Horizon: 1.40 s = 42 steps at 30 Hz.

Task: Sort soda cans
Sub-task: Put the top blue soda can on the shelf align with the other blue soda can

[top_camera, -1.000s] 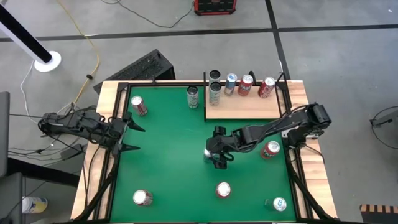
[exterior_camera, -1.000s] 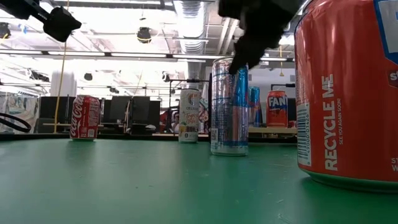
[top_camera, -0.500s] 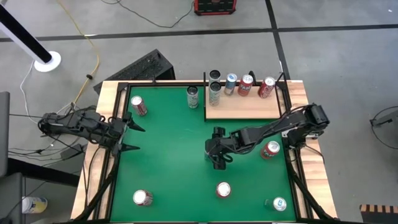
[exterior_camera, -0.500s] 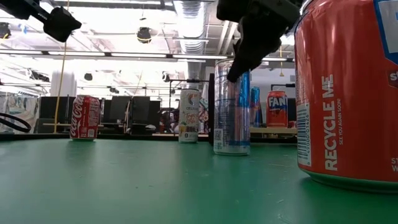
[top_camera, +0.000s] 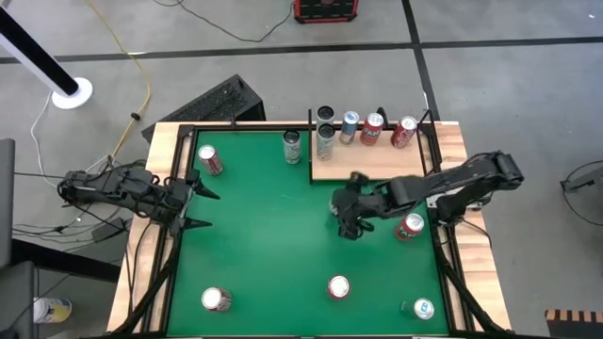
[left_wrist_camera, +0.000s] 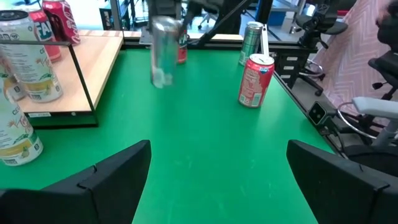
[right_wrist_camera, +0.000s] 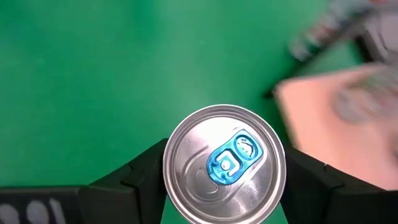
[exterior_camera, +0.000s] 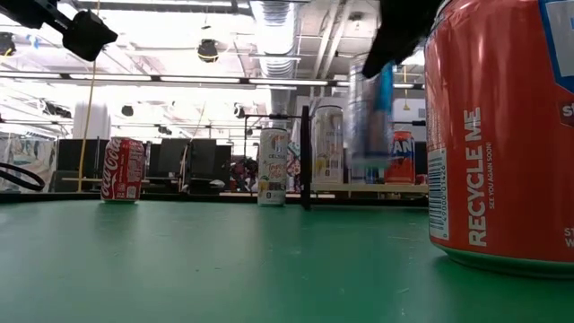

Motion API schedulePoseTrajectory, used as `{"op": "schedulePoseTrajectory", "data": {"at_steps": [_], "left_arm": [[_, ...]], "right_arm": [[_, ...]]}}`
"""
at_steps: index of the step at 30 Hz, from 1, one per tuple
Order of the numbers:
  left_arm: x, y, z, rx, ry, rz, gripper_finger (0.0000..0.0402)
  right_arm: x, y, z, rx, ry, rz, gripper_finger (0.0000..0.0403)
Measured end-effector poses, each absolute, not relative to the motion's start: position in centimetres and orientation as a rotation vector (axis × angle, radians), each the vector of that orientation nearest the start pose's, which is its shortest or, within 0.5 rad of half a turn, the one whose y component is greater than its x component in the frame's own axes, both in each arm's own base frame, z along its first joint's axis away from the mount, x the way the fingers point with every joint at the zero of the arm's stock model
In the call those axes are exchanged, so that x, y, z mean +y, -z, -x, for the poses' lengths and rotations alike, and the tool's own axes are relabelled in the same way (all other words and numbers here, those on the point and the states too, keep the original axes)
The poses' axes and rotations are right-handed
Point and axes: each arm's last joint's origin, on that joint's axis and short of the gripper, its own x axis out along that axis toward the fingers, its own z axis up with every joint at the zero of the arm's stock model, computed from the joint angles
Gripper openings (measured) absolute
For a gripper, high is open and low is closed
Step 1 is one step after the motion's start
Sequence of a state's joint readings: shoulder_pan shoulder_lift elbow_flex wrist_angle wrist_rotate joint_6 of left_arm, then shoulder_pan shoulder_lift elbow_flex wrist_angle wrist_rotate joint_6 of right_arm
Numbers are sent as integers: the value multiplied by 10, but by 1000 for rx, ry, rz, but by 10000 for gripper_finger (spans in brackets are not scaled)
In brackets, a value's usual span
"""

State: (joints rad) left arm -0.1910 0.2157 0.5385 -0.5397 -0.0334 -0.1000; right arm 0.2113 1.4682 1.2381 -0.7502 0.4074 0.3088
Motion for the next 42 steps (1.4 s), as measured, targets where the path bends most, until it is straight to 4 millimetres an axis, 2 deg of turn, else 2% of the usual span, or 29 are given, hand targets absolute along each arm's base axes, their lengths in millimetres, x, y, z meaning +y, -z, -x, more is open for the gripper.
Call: {"op": "schedulePoseTrajectory", "data": {"at_steps": [4,9,14,19,24,32,42], "left_arm": [[-12,-274,-69,223,146,75,360],[-12,-274,-69,224,146,74,360],[-12,-274,-69,222,146,74,360],[-12,-274,-69,223,146,74,360],[-12,-274,-69,223,146,74,360],[-12,-274,-69,223,147,73,360],[-12,-274,-69,223,146,73,360]], "right_arm": [[23,-309,-269,889,472,-54,263],[-25,-324,-256,804,672,-237,263],[-64,-314,-257,820,835,-344,263],[-91,-295,-265,869,920,-410,263],[-108,-286,-272,871,987,-472,263],[-119,-292,-283,819,1038,-488,263],[-133,-295,-277,754,1143,-563,263]]}}
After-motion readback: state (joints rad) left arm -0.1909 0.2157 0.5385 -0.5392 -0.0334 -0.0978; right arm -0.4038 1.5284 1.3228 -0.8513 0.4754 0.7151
